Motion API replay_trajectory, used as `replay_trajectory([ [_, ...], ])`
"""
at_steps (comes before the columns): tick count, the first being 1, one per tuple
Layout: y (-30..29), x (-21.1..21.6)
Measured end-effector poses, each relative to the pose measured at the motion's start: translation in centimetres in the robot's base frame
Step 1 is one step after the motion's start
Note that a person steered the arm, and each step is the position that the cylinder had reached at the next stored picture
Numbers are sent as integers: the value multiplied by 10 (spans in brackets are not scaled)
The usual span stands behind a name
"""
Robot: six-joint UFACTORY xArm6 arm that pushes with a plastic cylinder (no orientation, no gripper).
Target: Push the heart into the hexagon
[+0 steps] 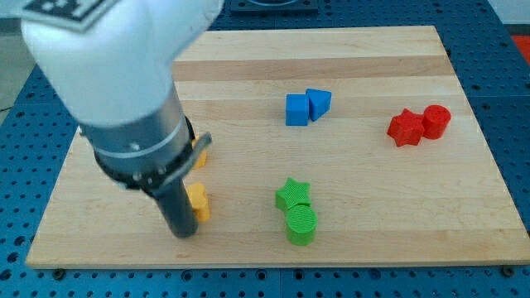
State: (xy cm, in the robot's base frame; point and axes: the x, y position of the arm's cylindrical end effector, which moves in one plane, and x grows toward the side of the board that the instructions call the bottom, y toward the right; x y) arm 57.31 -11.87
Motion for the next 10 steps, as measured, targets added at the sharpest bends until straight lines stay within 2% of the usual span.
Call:
replay_trajectory([
  [1,0,-15],
  [2,6,18],
  [3,49,26],
  [4,61,1],
  [6,14,-20],
  [7,11,-10],
  [9,-7,-39],
  [10,-7,-37],
])
